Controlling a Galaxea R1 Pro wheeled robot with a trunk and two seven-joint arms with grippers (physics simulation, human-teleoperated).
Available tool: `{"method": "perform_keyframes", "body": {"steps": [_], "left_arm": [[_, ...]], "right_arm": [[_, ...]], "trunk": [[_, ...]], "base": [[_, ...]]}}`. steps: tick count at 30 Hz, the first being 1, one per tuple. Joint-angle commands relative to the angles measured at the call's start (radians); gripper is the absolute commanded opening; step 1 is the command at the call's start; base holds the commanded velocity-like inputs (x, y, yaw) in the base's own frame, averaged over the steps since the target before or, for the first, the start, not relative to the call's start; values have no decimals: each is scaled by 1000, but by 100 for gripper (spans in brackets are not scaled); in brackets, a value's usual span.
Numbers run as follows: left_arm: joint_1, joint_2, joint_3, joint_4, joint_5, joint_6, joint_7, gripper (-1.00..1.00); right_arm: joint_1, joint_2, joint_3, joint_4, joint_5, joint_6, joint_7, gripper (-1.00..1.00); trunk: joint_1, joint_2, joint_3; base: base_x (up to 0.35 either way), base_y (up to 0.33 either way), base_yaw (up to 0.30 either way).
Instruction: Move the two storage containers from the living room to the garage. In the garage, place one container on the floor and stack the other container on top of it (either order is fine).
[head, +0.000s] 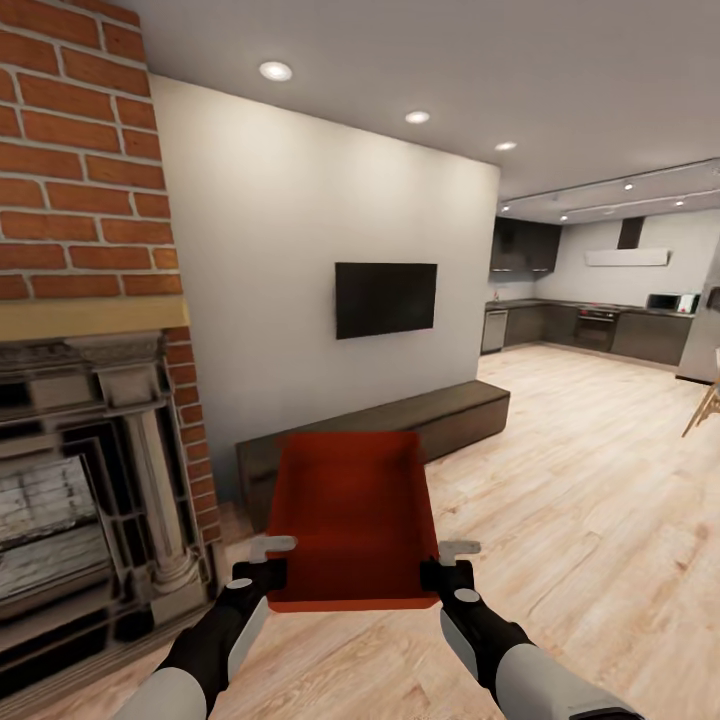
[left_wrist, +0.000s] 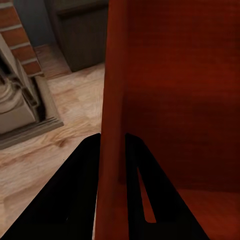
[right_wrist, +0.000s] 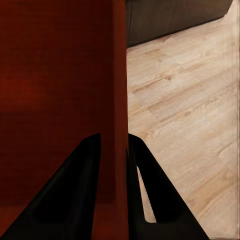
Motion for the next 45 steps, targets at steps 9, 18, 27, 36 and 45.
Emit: {"method": "perform_keyframes", "body": {"steps": [9,18,27,36,45], "left_arm": [[0,-2,-2,-3,1,6,11,-100],[0,-2,-3,-3,1,6,11,-100],[0,-2,-3,-3,1,6,11,-100],[0,-2,-3,-3,1,6,11,-100],[0,-2,-3,-2,1,6,11,-100]], "right_arm": [[-2,0,-31,0,0,-6,-72,-100],[-2,0,-31,0,0,-6,-72,-100],[-2,1,-31,0,1,-6,-72,-100],[-2,1,-31,0,1,-6,-72,-100],[-2,1,-31,1,1,-6,-73,-100]], "trunk": [[0,-1,-1],[0,-1,-1],[0,-1,-1],[0,-1,-1],[0,-1,-1]], "base": [[0,0,-286],[0,0,-286],[0,0,-286],[0,0,-286],[0,0,-286]]}}
